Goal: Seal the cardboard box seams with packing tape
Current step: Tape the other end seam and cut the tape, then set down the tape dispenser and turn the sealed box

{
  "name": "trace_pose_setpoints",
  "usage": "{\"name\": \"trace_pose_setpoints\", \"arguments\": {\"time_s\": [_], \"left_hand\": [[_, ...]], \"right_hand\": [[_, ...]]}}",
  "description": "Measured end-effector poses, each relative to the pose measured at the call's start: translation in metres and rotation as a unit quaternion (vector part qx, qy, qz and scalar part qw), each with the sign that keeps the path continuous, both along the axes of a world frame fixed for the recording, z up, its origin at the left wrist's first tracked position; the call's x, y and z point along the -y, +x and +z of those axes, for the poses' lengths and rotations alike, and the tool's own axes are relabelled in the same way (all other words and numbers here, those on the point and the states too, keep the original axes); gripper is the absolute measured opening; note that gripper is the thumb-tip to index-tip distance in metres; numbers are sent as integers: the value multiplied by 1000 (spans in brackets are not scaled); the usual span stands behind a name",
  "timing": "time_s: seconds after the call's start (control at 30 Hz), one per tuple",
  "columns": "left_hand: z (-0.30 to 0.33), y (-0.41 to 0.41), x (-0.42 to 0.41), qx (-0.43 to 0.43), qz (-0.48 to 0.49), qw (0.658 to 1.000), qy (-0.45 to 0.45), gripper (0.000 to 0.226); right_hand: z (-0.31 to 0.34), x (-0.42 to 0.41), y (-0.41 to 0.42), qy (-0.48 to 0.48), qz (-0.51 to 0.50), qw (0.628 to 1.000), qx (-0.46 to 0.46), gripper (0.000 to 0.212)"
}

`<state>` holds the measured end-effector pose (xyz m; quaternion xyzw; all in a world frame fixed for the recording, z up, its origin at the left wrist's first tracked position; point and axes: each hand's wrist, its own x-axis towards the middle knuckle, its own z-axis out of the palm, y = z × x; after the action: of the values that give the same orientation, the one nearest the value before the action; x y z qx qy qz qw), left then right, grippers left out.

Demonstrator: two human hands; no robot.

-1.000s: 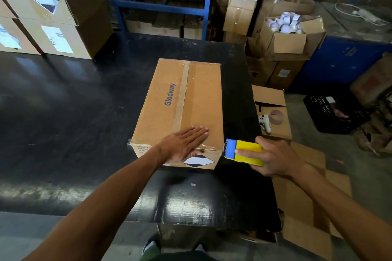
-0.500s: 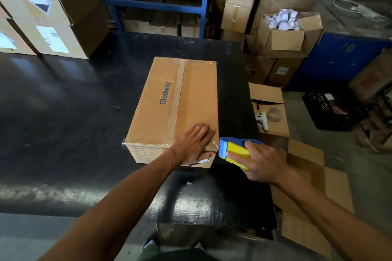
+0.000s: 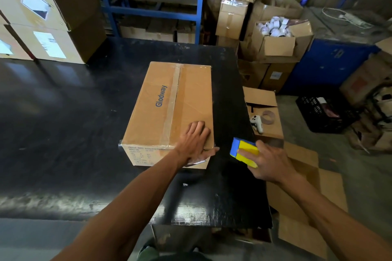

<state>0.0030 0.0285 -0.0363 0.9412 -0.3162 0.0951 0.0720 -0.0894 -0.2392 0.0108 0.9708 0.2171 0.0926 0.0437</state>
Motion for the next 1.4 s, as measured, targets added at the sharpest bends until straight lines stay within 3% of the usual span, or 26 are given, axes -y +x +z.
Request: {"name": "trace_pose_setpoints", "arguments": {"time_s": [0.07,0.13,0.23,0.3,0.37,0.53,0.6,0.73,0.97,1.03,1.17,1.3,1.4], "left_hand": [[1,-2,9,-15,44,999,-11,76],[3,-1,12,-51,70,996,-3,83],[10,9,18,-176,111,978,27,110],[11,15,23,-226,129,965,41,110],[9,14,23,-222,134,965,46,102],[4,5,24,-167,136,975,51,89],[3,5,26,-155,139,976,63,90],[1,4,25,-142,135,978,70,90],[0,4,24,-140,129,979,74,90],[0,4,24,-143,127,979,68,92],[3,2,23,-151,138,978,34,103],[14,-4,25,-149,200,967,-54,120],[22,-7,13,-167,271,946,-65,132]], "right_hand": [[2,-3,5,60,-96,992,-52,59],[-3,-9,12,161,-185,958,-149,54],[-18,-14,20,334,-302,853,-263,49],[-34,-18,24,406,-369,784,-292,47],[-49,-22,25,429,-396,752,-305,44],[-64,-31,33,422,-369,781,-273,24],[-74,-38,34,411,-358,795,-266,25],[-95,-53,31,418,-416,762,-268,43],[-112,-54,26,411,-454,751,-247,24],[-110,-52,29,390,-459,753,-264,28],[-90,-50,55,402,-441,756,-266,54],[-39,-63,95,438,-364,786,-241,58],[-8,-88,128,388,-269,850,-234,60]]}}
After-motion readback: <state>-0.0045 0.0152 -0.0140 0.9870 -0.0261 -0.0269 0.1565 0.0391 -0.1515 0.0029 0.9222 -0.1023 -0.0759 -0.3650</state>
